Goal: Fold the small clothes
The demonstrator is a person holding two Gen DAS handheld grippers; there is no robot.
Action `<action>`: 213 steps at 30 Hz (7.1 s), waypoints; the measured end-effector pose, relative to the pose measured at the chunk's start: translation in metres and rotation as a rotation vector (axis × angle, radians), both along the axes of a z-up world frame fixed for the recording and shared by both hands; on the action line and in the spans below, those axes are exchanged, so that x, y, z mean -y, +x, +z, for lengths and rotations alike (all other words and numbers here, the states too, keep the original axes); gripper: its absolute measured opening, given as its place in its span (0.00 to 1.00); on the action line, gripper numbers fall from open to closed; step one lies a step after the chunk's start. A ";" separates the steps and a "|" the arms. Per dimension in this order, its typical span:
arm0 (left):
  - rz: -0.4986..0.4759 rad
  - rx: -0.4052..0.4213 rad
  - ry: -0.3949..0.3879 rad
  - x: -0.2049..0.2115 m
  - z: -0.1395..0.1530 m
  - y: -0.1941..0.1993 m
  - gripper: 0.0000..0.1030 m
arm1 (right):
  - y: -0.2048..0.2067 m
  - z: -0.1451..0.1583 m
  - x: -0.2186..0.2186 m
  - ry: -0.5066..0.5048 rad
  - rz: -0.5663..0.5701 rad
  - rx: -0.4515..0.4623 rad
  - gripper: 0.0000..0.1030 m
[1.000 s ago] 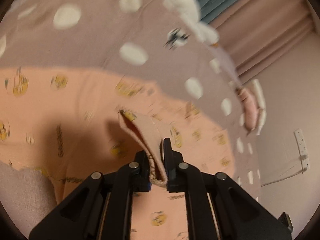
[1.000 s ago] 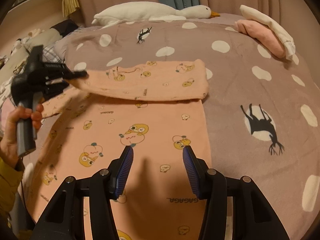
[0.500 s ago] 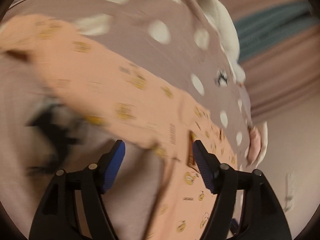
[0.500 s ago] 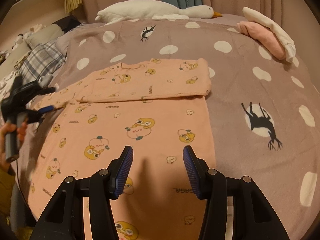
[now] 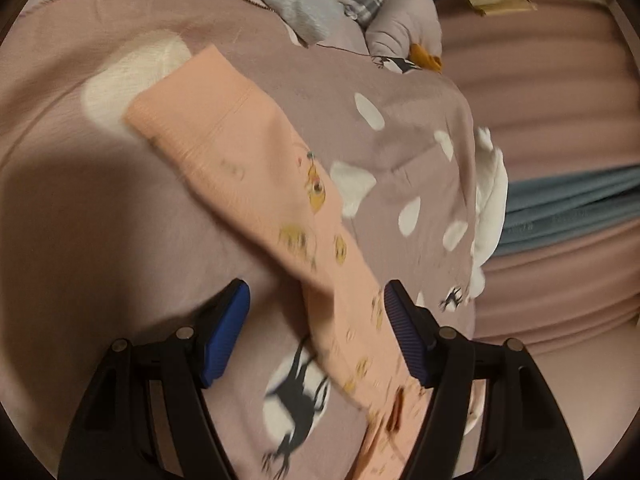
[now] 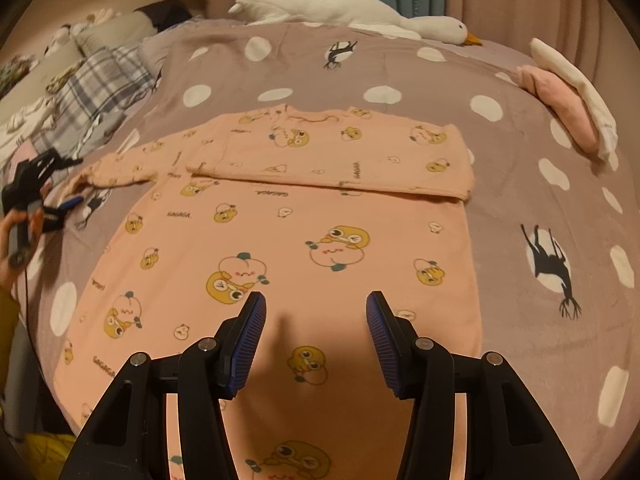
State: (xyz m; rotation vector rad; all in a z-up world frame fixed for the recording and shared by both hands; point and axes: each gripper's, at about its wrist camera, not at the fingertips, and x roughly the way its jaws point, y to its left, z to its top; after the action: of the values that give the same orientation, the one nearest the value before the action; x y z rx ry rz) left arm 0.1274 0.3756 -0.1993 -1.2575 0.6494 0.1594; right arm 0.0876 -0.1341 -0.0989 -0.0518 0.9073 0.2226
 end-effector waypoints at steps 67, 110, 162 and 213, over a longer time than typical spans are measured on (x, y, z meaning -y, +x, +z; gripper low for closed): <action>-0.641 0.025 0.495 0.230 0.073 -0.018 0.91 | 0.113 0.001 -0.098 0.102 0.302 -0.038 0.50; -0.665 -0.023 0.515 0.233 0.057 -0.005 0.91 | 0.129 0.073 0.079 0.302 -0.092 0.112 0.05; -0.772 -0.012 0.323 0.216 0.036 -0.073 0.79 | -0.029 -0.021 0.151 0.340 -0.220 -0.152 0.42; -0.886 0.058 0.068 0.248 0.010 -0.128 0.72 | -0.089 -0.071 0.133 0.732 -0.132 -0.260 0.42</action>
State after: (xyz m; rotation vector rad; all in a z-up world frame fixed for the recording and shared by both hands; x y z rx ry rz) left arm -0.0008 0.1280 -0.1893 -0.8109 1.0797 -0.5806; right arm -0.0013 -0.2675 -0.1698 0.7269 1.0358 0.4328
